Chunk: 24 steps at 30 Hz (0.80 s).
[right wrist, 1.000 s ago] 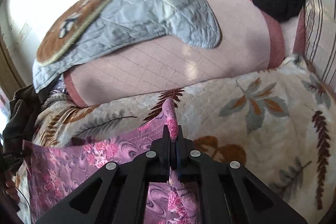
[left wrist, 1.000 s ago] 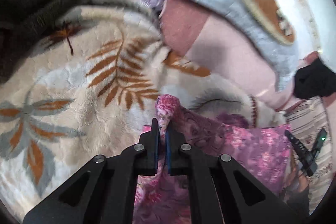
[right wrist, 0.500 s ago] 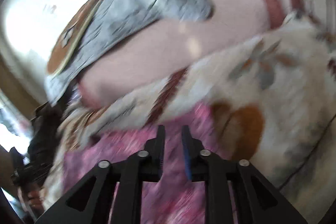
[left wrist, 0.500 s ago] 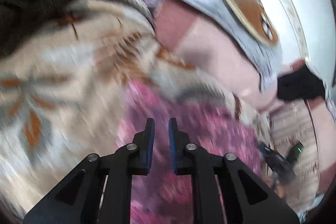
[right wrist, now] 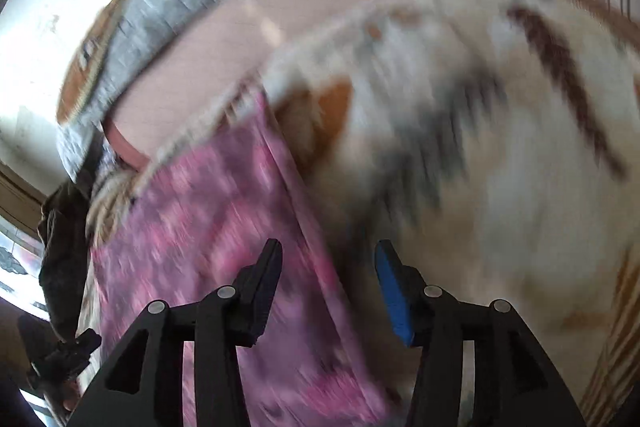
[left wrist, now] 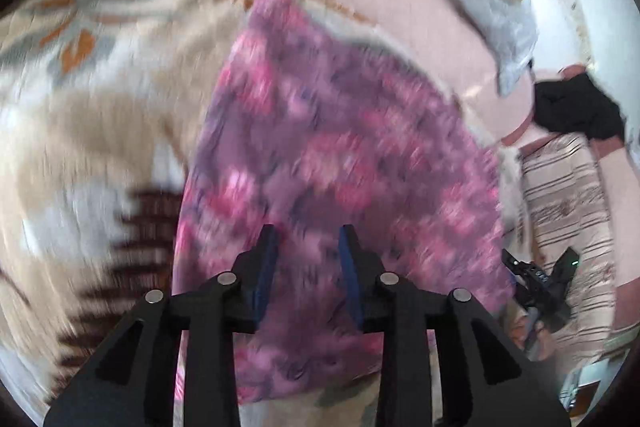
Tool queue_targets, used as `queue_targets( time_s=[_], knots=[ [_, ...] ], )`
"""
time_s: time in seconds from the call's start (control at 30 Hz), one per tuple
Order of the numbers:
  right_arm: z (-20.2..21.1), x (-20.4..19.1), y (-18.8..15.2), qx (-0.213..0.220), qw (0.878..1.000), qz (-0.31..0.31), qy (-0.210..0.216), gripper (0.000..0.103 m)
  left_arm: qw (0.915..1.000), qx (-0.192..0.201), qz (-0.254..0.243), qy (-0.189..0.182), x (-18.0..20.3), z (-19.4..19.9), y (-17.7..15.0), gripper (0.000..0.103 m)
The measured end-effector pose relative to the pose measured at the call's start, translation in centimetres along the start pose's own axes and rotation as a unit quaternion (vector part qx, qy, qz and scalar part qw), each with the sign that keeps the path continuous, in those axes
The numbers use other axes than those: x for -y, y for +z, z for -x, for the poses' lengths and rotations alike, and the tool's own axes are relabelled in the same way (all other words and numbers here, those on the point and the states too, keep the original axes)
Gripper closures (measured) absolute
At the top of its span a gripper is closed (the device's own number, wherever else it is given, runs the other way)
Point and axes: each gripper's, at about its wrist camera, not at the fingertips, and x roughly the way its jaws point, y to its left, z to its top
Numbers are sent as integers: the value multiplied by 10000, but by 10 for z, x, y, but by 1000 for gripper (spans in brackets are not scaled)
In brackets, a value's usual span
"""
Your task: Fold small clothes
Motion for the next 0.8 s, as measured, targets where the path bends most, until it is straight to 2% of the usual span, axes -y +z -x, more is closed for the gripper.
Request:
queue_targets(
  time_s=[0.03, 0.07, 0.1, 0.13, 0.17, 0.23, 0.27, 0.33, 0.37, 0.43, 0.47, 0.53, 0.6, 0.63, 0.67, 0.7, 0.73, 0.8],
  knots=[
    [4, 0, -2, 38, 9996, -10, 265, 94, 10000, 57, -24, 23, 0, 0, -3, 74],
    [17, 1, -4, 365, 9985, -88, 387, 95, 9999, 126, -18, 4, -1, 4, -6, 74],
    [26, 4, -4, 602, 9965, -201, 540, 100, 9999, 115, 41, -25, -3, 7, -7, 74],
    [32, 10, -5, 757, 9948, -339, 584, 100, 9998, 92, 137, -73, -6, 9, -7, 74],
    [30, 15, -5, 680, 9960, -417, 397, 99, 9995, 43, 281, -146, -10, 9, -5, 75],
    [14, 19, -5, 153, 9992, -362, -29, 99, 9985, -38, 490, -233, -14, 7, 0, 75],
    [17, 16, -5, 168, 9993, -302, -122, 99, 9980, -57, 575, -252, -15, 9, 1, 75],
    [41, 3, -4, 609, 9979, -197, -24, 92, 9979, 24, 557, -329, -11, 15, 1, 75],
    [49, -3, -5, 770, 9969, -161, 90, 92, 9982, 88, 450, -392, -5, 20, -3, 74],
    [65, -19, -11, 1035, 9934, 16, 492, 85, 9984, 208, 218, -487, 6, 23, -10, 64],
    [66, -25, -14, 1082, 9924, 129, 564, 82, 9986, 246, 123, -448, 11, 21, -13, 53],
    [54, -27, -21, 911, 9946, 285, 399, 69, 9994, 255, -112, -185, 17, 11, -22, 51],
    [22, -17, -33, 361, 9990, 240, -96, 71, 9997, 45, -253, 10, 13, -6, -29, 52],
    [17, -13, -38, 341, 9989, 249, -193, 78, 9995, 113, -292, -23, 12, -5, -30, 52],
    [24, -17, -39, 505, 9981, 282, -228, 80, 9992, 162, -337, -107, 13, 0, -29, 52],
    [30, -25, -32, 552, 9977, 289, -260, 74, 9989, 149, -359, -280, 15, 4, -26, 52],
    [34, -31, -27, 666, 9970, 315, -239, 74, 9982, 150, -352, -467, 16, 7, -22, 52],
    [44, -50, -12, 1085, 9928, 494, -94, 74, 9968, 257, -288, -700, 19, 11, -9, 50]
  ],
)
